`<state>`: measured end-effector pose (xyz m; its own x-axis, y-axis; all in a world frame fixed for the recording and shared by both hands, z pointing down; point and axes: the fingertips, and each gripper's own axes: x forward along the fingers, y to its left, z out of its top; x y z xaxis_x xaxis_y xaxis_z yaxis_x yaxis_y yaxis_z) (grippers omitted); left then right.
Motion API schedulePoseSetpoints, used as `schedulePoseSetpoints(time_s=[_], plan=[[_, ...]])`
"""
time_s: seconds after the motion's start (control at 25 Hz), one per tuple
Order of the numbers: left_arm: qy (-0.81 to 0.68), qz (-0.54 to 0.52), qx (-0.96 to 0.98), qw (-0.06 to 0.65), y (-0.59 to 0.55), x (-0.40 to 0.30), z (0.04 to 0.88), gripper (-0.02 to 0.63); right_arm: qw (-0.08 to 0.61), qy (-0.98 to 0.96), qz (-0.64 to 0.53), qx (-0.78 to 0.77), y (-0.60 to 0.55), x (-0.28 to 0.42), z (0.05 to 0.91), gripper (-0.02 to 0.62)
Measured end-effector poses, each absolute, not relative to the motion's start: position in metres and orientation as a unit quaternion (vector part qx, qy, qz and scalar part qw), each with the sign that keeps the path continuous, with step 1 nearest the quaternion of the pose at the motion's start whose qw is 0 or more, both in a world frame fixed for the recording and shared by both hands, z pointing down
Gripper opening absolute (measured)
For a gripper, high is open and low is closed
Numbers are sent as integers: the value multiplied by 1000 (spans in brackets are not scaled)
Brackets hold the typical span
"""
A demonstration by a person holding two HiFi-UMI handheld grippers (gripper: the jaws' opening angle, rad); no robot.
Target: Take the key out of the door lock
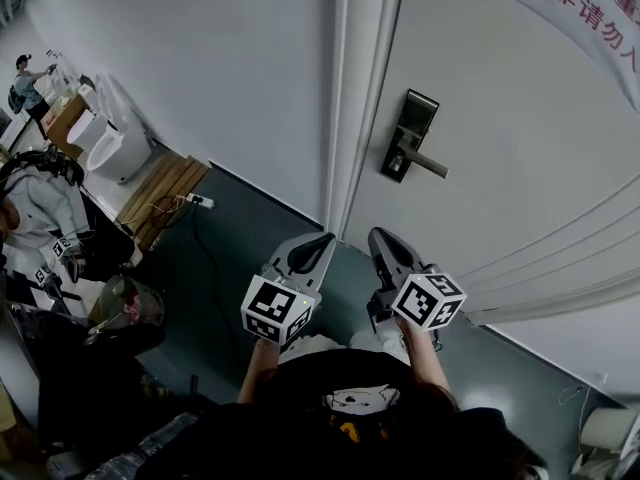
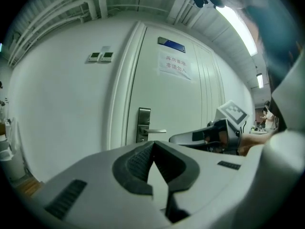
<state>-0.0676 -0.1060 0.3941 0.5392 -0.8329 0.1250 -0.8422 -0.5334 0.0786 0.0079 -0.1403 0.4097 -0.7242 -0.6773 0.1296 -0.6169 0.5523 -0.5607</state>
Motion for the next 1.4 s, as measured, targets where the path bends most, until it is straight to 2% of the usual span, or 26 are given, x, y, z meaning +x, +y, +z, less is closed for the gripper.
schedulePoseSetpoints(time_s=[0.56, 0.8, 1.4], plan=[[-446, 46, 890, 90, -149, -34, 411, 6, 99, 846, -319, -415, -196, 50, 426, 5], [-456, 49, 884, 86, -184, -23, 409, 6, 141, 820, -385, -399, -235, 62, 448, 5], [-482, 82, 869, 77, -233, -3, 417, 6, 165, 791, -471, -353, -296, 67, 492, 6]])
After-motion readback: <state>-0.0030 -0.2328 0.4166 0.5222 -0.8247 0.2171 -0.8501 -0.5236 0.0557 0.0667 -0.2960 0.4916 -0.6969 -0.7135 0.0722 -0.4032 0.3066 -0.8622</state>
